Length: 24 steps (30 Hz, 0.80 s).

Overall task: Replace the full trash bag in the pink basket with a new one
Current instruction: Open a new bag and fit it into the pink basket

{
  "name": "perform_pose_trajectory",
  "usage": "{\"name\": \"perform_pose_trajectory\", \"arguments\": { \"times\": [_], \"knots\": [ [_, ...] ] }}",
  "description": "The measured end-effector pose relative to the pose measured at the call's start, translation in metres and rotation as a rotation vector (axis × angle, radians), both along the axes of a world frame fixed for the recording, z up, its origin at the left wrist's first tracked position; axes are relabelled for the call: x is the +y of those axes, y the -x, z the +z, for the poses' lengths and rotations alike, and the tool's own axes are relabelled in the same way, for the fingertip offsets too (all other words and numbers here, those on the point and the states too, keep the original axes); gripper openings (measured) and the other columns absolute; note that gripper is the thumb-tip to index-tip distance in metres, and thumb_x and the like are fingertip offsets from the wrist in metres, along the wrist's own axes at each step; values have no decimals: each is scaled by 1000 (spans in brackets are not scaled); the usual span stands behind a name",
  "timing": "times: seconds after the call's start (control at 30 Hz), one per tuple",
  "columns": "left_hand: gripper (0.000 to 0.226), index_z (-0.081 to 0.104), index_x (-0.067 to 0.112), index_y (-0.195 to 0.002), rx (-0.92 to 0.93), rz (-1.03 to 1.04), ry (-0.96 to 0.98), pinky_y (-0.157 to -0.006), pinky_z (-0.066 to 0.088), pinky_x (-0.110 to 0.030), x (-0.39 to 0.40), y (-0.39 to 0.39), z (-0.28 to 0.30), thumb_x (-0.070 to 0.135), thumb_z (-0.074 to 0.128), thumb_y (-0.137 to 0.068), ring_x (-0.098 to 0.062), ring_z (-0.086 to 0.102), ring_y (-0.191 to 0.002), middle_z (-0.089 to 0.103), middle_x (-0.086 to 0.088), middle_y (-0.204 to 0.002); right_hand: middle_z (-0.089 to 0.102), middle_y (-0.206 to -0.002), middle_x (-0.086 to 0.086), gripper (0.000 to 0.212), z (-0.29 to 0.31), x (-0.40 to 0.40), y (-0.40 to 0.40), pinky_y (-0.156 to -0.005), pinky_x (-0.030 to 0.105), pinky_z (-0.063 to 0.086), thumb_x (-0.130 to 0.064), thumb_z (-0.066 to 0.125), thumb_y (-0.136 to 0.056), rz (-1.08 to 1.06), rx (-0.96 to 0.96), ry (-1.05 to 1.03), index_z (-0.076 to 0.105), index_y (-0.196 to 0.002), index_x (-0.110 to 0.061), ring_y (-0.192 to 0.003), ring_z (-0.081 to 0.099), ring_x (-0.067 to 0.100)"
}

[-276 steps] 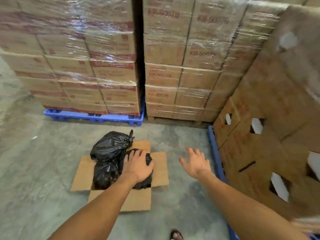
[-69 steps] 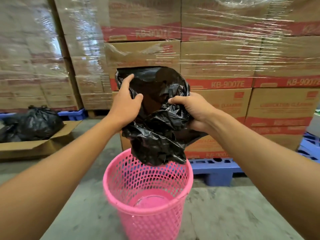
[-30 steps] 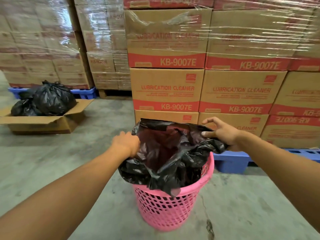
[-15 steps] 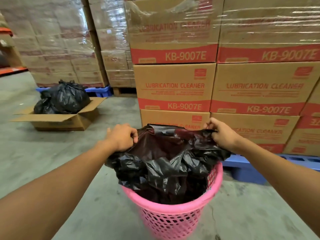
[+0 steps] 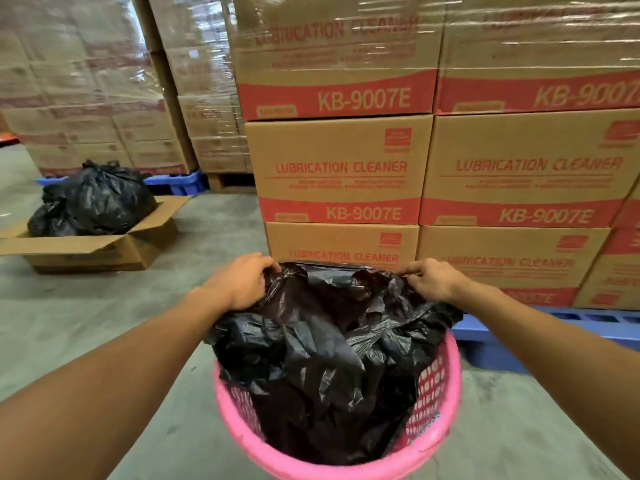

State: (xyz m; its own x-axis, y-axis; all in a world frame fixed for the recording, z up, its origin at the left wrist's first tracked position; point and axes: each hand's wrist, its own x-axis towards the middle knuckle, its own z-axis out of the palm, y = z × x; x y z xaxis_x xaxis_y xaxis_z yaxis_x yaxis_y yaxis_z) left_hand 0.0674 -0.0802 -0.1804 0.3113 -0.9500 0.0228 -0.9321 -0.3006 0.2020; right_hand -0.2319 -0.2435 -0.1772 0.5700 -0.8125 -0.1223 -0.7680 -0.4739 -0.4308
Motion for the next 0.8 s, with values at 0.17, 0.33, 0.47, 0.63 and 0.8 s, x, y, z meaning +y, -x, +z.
{"name": "perform_pose_trajectory", "arguments": {
  "times": [0.17, 0.33, 0.47, 0.63, 0.8],
  "knots": [
    [38, 55, 20, -133, 67, 24, 44, -106, 42, -41, -23, -12, -12, 32, 43, -99, -28, 53, -126, 58, -7, -139, 66, -126, 13, 44, -12, -13, -7, -80, 28, 45, -6, 41, -92, -44, -68, 28, 65, -123, -25, -96, 58, 24],
    [44, 52, 21, -136, 178, 46, -25, -104, 43, -39, -37, -21, -21, 44, 43, -99, -28, 54, -126, 58, -8, -139, 56, -75, 2, 19, -32, -29, -11, -68, 31, 38, 1, 38, -86, -201, -341, 42, 46, -88, -15, -75, 53, 30],
    [49, 65, 20, -125, 354, 67, -82, -104, 41, -37, -32, -15, -22, 50, 34, -101, -28, 56, -124, 62, -4, -135, 53, -63, -4, 18, -39, -31, -11, -57, 29, 34, 3, 42, -87, -227, -323, -25, 53, -79, -9, -58, 46, 13],
    [35, 69, 33, -112, 658, 138, -32, -95, 38, -26, -6, -15, -27, 53, 45, -96, -19, 57, -117, 65, 5, -126, 57, -55, 4, 36, -39, -23, 9, -43, 14, 41, 18, 42, -87, -244, -351, -313, 58, -64, -6, -49, 51, 10],
    [19, 62, 28, -111, 834, 135, 152, -78, 44, -16, 27, -16, -35, 28, 62, -93, -16, 62, -110, 64, 2, -114, 62, -68, 16, 28, -40, 2, 42, -43, 26, 49, -4, 37, -100, -409, -436, -757, 61, -86, 1, -45, 58, 22]
  ]
}}
